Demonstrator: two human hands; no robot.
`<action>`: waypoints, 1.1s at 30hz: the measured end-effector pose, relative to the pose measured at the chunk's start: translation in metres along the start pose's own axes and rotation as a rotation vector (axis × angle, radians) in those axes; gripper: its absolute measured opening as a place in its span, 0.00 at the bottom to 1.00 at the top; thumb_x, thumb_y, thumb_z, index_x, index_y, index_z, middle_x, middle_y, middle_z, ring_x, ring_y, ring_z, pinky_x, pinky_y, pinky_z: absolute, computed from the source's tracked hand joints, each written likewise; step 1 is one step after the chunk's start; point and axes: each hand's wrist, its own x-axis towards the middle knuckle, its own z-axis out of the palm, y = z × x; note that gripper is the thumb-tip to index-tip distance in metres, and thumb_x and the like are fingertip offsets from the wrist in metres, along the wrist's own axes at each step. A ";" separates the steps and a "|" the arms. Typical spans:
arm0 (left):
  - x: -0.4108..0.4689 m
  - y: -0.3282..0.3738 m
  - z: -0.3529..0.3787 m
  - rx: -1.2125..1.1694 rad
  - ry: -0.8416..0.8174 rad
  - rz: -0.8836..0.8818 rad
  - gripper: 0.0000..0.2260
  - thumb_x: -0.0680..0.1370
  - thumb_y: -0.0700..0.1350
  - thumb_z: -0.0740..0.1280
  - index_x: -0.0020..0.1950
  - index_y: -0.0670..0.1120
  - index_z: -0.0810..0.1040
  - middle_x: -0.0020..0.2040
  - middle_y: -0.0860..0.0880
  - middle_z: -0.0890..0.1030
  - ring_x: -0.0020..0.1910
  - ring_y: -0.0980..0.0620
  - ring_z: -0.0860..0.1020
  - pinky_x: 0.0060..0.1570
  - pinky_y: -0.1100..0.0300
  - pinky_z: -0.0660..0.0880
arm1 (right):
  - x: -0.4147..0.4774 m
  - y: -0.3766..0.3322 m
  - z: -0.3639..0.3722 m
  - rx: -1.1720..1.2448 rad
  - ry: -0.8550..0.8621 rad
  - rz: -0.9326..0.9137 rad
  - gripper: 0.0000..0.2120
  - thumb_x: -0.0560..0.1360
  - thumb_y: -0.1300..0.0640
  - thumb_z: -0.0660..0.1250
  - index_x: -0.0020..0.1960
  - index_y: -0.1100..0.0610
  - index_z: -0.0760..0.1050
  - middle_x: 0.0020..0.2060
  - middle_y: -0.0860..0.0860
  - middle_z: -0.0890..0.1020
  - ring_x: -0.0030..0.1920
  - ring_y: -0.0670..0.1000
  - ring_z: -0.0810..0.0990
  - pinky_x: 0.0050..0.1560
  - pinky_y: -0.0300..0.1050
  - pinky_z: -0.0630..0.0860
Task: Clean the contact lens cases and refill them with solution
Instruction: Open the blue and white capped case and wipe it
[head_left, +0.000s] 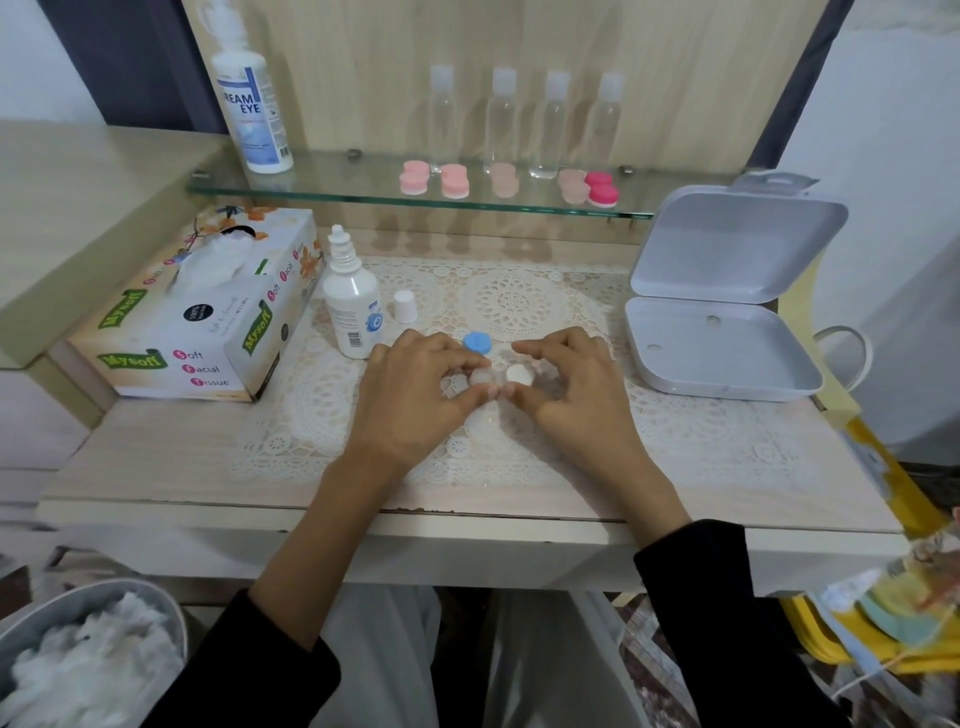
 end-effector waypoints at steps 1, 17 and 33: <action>0.000 0.000 0.000 0.001 -0.002 -0.001 0.19 0.70 0.64 0.64 0.52 0.55 0.83 0.48 0.58 0.81 0.51 0.54 0.74 0.52 0.51 0.66 | 0.000 0.001 0.000 0.012 0.018 0.010 0.17 0.69 0.49 0.75 0.56 0.51 0.80 0.51 0.46 0.75 0.56 0.50 0.71 0.58 0.51 0.70; 0.000 -0.001 0.000 -0.006 0.000 -0.015 0.14 0.72 0.59 0.70 0.53 0.54 0.83 0.50 0.58 0.81 0.52 0.54 0.73 0.54 0.53 0.66 | 0.002 0.004 0.000 0.163 -0.002 0.028 0.11 0.73 0.59 0.70 0.47 0.43 0.77 0.46 0.43 0.76 0.49 0.47 0.73 0.57 0.59 0.71; 0.000 0.000 -0.001 -0.031 0.002 -0.022 0.10 0.72 0.58 0.71 0.50 0.56 0.83 0.48 0.59 0.81 0.51 0.55 0.73 0.53 0.53 0.65 | 0.047 0.011 0.006 -0.067 -0.143 0.056 0.11 0.76 0.53 0.69 0.58 0.46 0.80 0.46 0.48 0.72 0.56 0.54 0.71 0.53 0.47 0.68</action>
